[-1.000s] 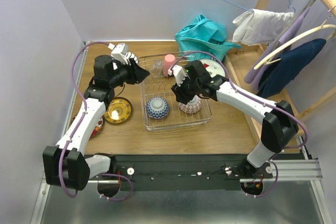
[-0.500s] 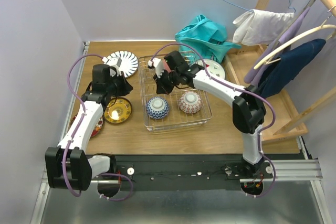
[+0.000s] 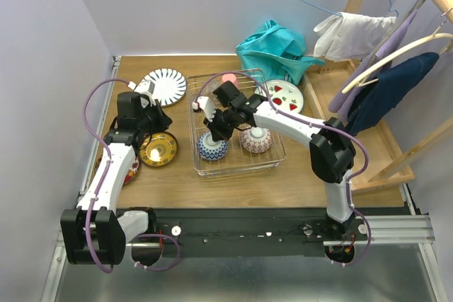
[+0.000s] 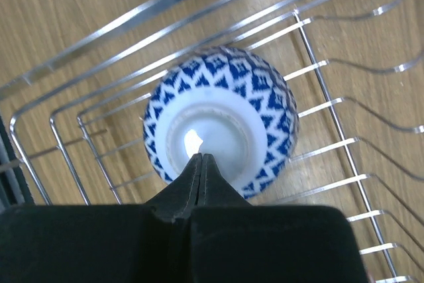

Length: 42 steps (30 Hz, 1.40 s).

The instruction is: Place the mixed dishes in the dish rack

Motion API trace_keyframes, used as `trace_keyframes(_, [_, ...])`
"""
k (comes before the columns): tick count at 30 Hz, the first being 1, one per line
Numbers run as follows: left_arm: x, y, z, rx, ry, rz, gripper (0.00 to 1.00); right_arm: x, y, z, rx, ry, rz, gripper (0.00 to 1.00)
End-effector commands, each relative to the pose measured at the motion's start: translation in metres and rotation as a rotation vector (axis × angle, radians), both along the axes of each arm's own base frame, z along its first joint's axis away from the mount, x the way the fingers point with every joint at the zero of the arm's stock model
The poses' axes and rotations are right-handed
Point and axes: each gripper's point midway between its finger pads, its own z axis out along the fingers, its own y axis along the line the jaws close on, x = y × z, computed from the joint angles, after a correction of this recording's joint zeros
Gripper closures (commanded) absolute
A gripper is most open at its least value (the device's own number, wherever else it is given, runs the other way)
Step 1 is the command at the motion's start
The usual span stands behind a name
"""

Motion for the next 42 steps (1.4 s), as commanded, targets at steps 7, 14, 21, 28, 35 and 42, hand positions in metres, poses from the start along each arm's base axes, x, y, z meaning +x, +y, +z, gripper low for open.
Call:
trace_keyframes(7, [0.013,-0.001,-0.004,-0.031,-0.009,0.013,1.0,-0.035,-0.08,-0.02,-0.237,-0.011,0.019,1.0])
trace_keyframes(14, [0.021,-0.005,-0.005,-0.043,0.001,-0.004,1.0,-0.041,-0.105,-0.01,-0.306,-0.053,0.037,0.99])
trace_keyframes(21, [0.03,-0.01,0.009,-0.058,-0.037,-0.042,0.99,0.003,-0.054,0.087,-0.015,-0.228,-0.077,0.99])
trace_keyframes(28, [0.035,-0.014,0.013,-0.03,-0.041,-0.107,0.8,0.08,-0.029,0.184,0.282,-0.458,-0.343,0.92])
trace_keyframes(35, [0.029,-0.014,0.01,0.062,-0.006,-0.221,0.73,0.171,-0.058,0.16,0.254,-0.388,-0.591,0.55])
trace_keyframes(42, [0.049,0.025,0.002,0.312,0.005,-0.238,0.63,0.2,-0.072,0.14,0.266,-0.4,-0.603,0.54])
